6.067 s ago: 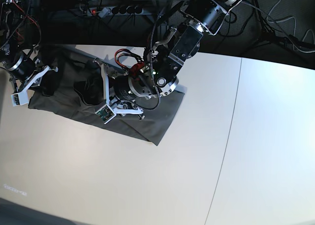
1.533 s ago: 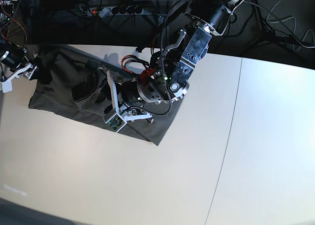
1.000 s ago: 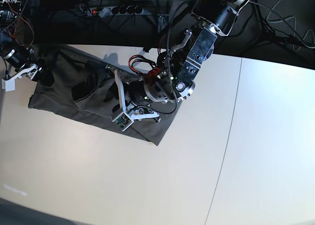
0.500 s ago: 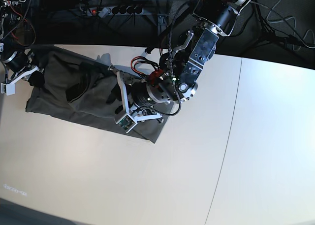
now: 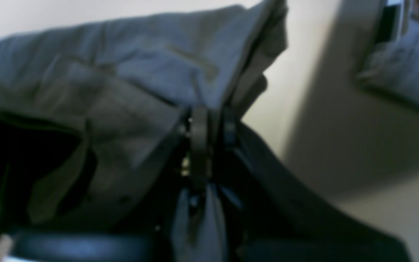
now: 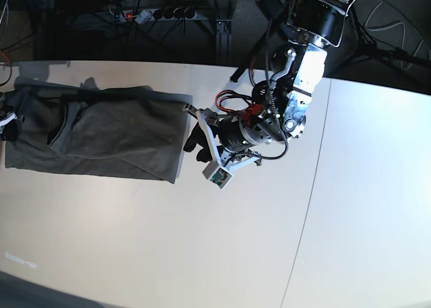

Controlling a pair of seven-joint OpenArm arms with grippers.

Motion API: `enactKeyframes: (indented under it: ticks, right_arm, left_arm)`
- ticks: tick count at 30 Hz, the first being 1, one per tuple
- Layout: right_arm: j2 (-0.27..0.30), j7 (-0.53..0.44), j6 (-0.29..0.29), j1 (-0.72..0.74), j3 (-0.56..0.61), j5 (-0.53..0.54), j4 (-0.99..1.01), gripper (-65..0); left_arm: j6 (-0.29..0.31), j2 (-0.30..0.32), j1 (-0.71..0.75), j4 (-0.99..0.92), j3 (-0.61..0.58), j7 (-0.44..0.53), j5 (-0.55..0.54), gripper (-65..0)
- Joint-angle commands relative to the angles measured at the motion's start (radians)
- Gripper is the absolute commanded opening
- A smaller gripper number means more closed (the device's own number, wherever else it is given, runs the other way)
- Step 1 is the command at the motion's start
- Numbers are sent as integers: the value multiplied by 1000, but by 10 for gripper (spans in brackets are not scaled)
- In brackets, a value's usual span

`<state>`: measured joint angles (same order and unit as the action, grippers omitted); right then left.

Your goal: Fold the T-shirt properly

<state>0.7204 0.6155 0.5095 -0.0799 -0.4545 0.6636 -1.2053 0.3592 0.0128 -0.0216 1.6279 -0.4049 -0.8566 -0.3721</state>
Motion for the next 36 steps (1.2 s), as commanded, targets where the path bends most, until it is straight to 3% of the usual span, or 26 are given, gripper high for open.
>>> enactKeyframes:
  ticks: [1,13,18,26,36]
  right_arm:
    - [38,-22,82,44,18,5,11,-650]
    - [51,-148,79,393,467,-193,148,-650]
    - [47,-140,78,481,541,-192,127,-650]
    - [50,91,78,498,541,-98,-161,-650]
    - [47,314,78,497,565,56,-492,-650]
  left_arm:
    - [-7,-10,0,18,0,18,-12,-395]
    - [-5,-11,148,18,-1,67,-13,-395]
    - [-5,-13,167,18,0,92,-13,-395]
    - [-4,-18,167,18,0,128,-13,-395]
    - [-4,-85,174,-6,-2,137,-12,-395]
